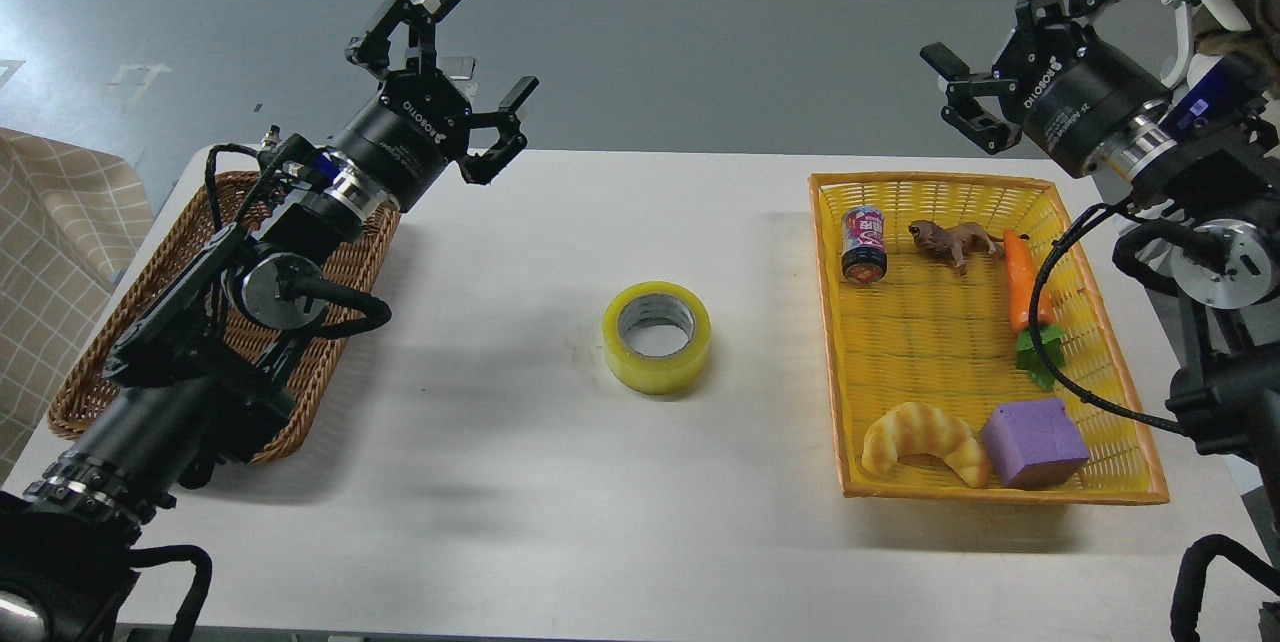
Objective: Place and transfer tape with both arms
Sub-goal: 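Withdraw the right gripper up and back from the tape, then reach the left gripper to the tape roll and grasp its rim, then lift the tape roll with the left gripper and carry it over the wicker basket, then lower the tape into the basket and release it from the left gripper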
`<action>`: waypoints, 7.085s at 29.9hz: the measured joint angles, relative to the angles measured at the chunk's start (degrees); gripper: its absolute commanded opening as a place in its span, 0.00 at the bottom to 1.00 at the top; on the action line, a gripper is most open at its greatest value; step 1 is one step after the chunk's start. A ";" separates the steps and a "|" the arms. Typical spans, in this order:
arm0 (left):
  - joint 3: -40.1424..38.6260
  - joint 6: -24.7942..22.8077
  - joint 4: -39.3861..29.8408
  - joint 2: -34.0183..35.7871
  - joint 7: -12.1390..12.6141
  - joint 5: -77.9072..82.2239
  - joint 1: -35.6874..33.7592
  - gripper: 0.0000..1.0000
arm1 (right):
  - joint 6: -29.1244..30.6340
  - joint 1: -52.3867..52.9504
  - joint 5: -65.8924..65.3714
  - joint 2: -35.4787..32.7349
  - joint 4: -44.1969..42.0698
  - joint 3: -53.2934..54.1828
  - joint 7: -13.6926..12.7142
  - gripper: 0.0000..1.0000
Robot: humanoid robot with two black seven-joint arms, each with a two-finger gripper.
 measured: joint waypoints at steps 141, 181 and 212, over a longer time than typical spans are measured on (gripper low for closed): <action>47.30 3.03 1.76 -1.03 8.02 86.27 -20.29 0.00 | 0.02 -18.56 25.35 -2.53 -2.59 2.05 -0.39 1.00; 52.38 1.07 1.87 38.92 1.71 77.75 -25.87 0.00 | 0.02 -17.82 25.35 1.56 -2.35 1.34 -0.39 1.00; 52.33 13.47 7.62 35.23 1.92 68.18 -11.83 0.00 | 0.02 -18.22 25.35 1.66 -2.37 1.16 -0.39 1.00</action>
